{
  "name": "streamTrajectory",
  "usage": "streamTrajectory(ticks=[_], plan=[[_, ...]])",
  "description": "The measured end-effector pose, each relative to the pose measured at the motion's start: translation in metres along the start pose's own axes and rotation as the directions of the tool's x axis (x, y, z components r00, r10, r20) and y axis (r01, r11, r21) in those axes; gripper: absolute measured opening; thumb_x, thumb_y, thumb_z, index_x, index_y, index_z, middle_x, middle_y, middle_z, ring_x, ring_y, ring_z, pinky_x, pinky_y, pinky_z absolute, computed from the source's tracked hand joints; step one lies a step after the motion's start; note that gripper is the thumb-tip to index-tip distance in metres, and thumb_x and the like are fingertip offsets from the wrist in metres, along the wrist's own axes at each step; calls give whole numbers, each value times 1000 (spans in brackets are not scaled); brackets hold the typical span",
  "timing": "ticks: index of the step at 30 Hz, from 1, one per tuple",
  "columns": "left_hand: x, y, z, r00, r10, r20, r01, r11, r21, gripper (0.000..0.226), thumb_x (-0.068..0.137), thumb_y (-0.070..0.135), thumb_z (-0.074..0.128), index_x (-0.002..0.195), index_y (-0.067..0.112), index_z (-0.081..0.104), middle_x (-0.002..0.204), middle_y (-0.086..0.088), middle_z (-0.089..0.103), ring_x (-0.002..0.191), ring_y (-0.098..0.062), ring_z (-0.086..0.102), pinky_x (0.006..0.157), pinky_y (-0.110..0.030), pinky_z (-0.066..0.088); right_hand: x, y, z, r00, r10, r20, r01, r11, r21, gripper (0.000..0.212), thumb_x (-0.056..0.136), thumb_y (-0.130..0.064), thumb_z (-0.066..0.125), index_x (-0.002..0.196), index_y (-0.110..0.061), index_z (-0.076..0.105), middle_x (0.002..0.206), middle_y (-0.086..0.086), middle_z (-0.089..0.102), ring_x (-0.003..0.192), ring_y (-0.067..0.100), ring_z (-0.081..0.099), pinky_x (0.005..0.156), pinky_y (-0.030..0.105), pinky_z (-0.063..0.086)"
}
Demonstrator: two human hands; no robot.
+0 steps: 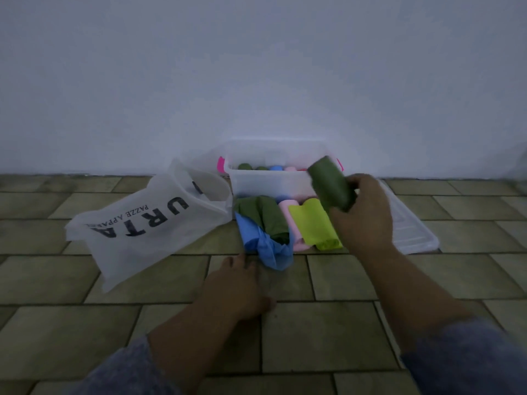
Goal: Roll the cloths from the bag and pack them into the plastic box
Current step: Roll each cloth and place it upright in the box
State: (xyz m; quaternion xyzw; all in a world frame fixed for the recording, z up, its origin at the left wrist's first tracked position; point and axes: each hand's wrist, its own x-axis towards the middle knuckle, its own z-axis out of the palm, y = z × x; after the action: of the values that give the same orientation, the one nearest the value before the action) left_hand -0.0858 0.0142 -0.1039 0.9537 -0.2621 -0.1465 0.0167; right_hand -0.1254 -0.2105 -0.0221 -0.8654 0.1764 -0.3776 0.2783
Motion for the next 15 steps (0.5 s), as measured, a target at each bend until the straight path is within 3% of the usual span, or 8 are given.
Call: streamTrajectory(ticks=[3, 6, 8, 11, 13, 15], plan=[[1, -7, -2, 1000, 17, -9, -18, 988, -151, 77, 80, 62, 51, 143, 27, 27, 150, -2, 31, 132, -21, 35, 106, -41, 36, -43, -15, 11, 937, -297, 184, 328, 929, -171, 47, 65, -15, 69, 111, -14, 59, 100, 8, 61, 87, 29, 55, 73, 37, 42], [1, -15, -14, 957, -261, -125, 158, 834, -529, 45, 100, 27, 34, 143, 16, 30, 148, -7, 37, 131, -26, 39, 108, -24, 31, -91, -15, 21, 826, -379, 418, 503, 830, -241, 48, 64, -16, 66, 111, -21, 61, 105, 3, 63, 92, 30, 58, 73, 36, 43], [1, -23, -28, 858, -443, -258, 182, 733, -655, 41, 101, 19, 30, 142, 16, 34, 147, -6, 39, 130, -25, 39, 106, -23, 29, -115, -11, 24, 754, -397, 523, 572, 788, -227, 48, 66, -21, 67, 113, -26, 61, 112, -3, 63, 99, 25, 59, 76, 35, 44], [-12, -23, -45, 873, -277, -402, -127, 665, -736, 26, 95, 21, 47, 119, 25, 56, 117, 8, 60, 99, -4, 55, 82, -16, 39, -125, -11, 23, 713, -311, 628, 535, 820, -201, 47, 76, -27, 60, 122, -33, 53, 123, -7, 55, 112, 22, 51, 89, 39, 38], [-5, -3, -48, 962, -108, -251, -152, 552, -820, 20, 97, 24, 46, 112, 24, 59, 110, 9, 64, 90, 1, 58, 76, -11, 45, -125, -15, 21, 708, -249, 661, 495, 843, -213, 51, 77, -29, 59, 126, -36, 46, 127, -6, 49, 120, 23, 42, 93, 42, 33], [-1, 14, -45, 1000, 14, -2, -8, 427, -904, 29, 99, 27, 43, 119, 12, 59, 115, -3, 64, 94, -11, 61, 90, -24, 49, -127, -24, 21, 726, -172, 666, 424, 874, -238, 62, 72, -39, 61, 129, -39, 39, 129, -4, 43, 122, 23, 37, 92, 44, 33]])
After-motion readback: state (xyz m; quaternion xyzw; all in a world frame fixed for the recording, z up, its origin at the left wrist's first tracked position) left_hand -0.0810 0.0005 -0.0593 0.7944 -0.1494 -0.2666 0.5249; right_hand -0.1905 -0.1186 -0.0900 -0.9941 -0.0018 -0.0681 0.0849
